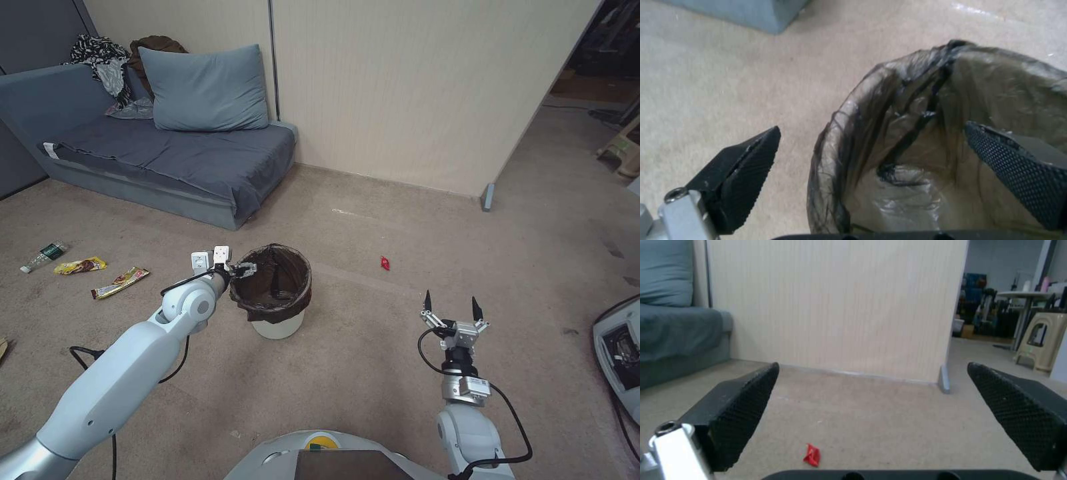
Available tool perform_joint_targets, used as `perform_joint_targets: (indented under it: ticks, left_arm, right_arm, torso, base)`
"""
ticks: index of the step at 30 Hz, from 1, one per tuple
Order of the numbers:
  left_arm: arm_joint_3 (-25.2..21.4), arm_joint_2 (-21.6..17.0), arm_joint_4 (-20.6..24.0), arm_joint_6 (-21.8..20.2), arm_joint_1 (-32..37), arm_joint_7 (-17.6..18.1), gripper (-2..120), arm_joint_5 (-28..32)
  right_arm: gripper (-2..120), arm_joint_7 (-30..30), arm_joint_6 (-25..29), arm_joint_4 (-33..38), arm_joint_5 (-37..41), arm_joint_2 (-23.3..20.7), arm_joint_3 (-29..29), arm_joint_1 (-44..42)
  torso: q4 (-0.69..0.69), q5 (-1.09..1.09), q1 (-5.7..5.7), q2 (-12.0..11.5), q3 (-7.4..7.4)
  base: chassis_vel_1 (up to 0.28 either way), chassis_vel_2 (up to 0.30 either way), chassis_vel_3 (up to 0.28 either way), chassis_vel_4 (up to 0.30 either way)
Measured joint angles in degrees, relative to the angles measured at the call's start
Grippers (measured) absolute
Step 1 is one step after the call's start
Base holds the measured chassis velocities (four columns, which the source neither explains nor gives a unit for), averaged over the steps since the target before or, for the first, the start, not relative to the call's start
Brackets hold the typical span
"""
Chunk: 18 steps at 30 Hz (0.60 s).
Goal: Pick up the trash bin, then pick up the garbage from the floor and place it into the trash bin.
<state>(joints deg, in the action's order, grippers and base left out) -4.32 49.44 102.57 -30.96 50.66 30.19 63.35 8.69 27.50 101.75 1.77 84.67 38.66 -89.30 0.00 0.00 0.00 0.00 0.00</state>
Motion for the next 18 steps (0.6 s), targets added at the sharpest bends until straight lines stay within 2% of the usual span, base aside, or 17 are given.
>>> perform_joint_targets:
  ticks: [13, 18]
  left_arm:
    - [2.1, 1.9, -5.1, -3.9, -5.4, 4.8, 100, 7.3]
    - [3.3, 3.0, -8.5, -6.0, -7.9, 7.1, 100, 9.5]
  right_arm:
    - [100, 0.0, 0.3, -1.0, 0.0, 0.2, -0.2, 0.5]
    - [100, 0.0, 0.4, -1.1, 0.0, 0.6, -0.4, 0.6]
  torso:
    - [0.00, 0.00, 0.00, 0.0, 0.00]
    - [0.00, 0.00, 0.00, 0.0, 0.00]
  base:
    - [0.000, 0.000, 0.000, 0.000]
    - [0.000, 0.000, 0.000, 0.000]
